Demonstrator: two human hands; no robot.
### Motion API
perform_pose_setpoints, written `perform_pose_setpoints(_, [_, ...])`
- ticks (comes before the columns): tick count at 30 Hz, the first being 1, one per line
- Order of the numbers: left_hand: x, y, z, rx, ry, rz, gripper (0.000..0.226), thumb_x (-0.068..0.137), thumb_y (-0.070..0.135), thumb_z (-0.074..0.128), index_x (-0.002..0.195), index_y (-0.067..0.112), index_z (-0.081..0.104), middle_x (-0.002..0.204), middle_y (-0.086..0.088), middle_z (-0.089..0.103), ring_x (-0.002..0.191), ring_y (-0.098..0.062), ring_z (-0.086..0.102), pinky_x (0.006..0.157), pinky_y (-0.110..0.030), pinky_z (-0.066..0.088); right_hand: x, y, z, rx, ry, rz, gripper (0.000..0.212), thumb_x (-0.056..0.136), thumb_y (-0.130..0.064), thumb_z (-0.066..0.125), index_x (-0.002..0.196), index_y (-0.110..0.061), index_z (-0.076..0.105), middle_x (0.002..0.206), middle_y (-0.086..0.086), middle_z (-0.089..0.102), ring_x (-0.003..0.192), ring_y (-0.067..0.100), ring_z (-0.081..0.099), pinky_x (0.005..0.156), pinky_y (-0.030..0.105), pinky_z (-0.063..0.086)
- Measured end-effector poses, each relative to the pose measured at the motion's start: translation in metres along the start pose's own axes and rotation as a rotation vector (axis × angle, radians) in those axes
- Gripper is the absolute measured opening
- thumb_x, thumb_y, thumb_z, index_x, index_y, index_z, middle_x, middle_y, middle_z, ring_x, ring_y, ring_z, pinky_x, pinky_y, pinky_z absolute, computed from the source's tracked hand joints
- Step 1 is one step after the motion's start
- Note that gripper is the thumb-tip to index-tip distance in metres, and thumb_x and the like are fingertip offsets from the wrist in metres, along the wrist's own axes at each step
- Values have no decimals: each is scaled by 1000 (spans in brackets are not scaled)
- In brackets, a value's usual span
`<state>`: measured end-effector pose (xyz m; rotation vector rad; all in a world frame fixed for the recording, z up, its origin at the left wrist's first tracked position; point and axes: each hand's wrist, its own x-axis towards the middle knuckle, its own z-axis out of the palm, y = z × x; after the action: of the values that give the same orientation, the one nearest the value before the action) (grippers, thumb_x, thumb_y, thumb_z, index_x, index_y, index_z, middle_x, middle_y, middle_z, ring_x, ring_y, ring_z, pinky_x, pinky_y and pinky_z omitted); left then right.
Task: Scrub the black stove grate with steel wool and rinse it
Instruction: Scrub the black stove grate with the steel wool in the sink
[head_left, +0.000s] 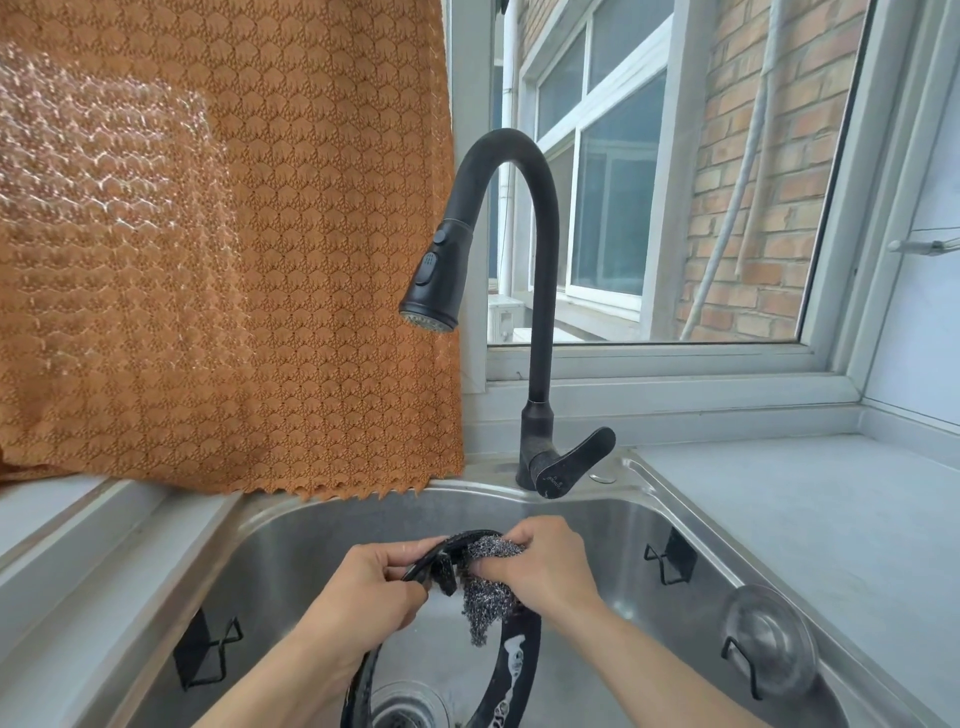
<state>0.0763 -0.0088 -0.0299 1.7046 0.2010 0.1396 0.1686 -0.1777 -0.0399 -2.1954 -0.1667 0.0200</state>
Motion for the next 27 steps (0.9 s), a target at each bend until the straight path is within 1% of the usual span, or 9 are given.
perform_pose_setpoints(3, [-1,2,0,2,1,-6,72,82,-22,45,92,39,83,68,-7,59,71,-25,28,63,-30,26,5,3,-3,-3,-15,58,48,53,-49,92,70,-14,64,78,6,75,67,17,68,69,32,59])
perform_pose_setpoints(6, [-2,2,1,-4,14,-13,70,82,-22,45,94,35,84,66,-8,57,69,-24,30,63,-30,28,8,5,-8,22,-52,121,35,58,-33,93,63,-13,66,74,11,76,63,22,75,66,39,64])
perform_pose_setpoints(8, [-2,2,1,-2,12,-15,69,81,-22,46,97,33,84,66,-7,58,70,-25,31,63,-30,28,10,6,-11,41,-88,168,31,64,-25,92,68,-5,68,76,11,76,59,23,75,66,38,65])
perform_pose_setpoints(11, [-3,3,3,-17,13,-17,68,81,-24,44,95,29,84,59,-3,61,63,-22,28,58,-29,24,10,9,-13,43,-119,237,35,66,-23,86,89,-1,71,80,9,76,53,26,73,72,38,64])
perform_pose_setpoints(17, [-4,5,5,-13,31,-28,68,81,-25,43,96,27,84,58,-1,64,61,-19,27,59,-29,23,10,12,-15,136,-127,301,25,66,-8,81,84,4,69,72,12,75,59,34,75,71,44,64])
perform_pose_setpoints(21, [-2,3,2,-31,40,-43,68,81,-25,42,98,26,84,59,-2,65,62,-21,27,60,-31,23,10,7,-16,167,-115,259,27,65,-14,79,85,2,69,78,12,75,59,31,75,72,43,64])
perform_pose_setpoints(24, [-1,3,1,-34,49,-53,67,82,-25,42,99,25,83,58,-2,64,63,-22,27,60,-30,24,9,3,-15,140,-84,134,20,70,-22,80,79,-12,66,83,8,76,63,23,75,71,38,64])
perform_pose_setpoints(26, [-1,3,0,-43,47,-59,65,83,-25,42,100,24,82,59,-1,65,63,-22,27,60,-30,24,3,0,-14,89,-54,5,27,73,-34,82,94,-23,68,91,-4,71,78,13,72,78,30,59])
perform_pose_setpoints(27, [-1,3,0,-52,47,-60,65,83,-25,42,100,24,82,59,-2,66,62,-21,26,59,-30,23,-1,-3,-13,59,-41,-63,31,75,-37,82,101,-27,68,95,-10,67,87,9,68,82,24,52])
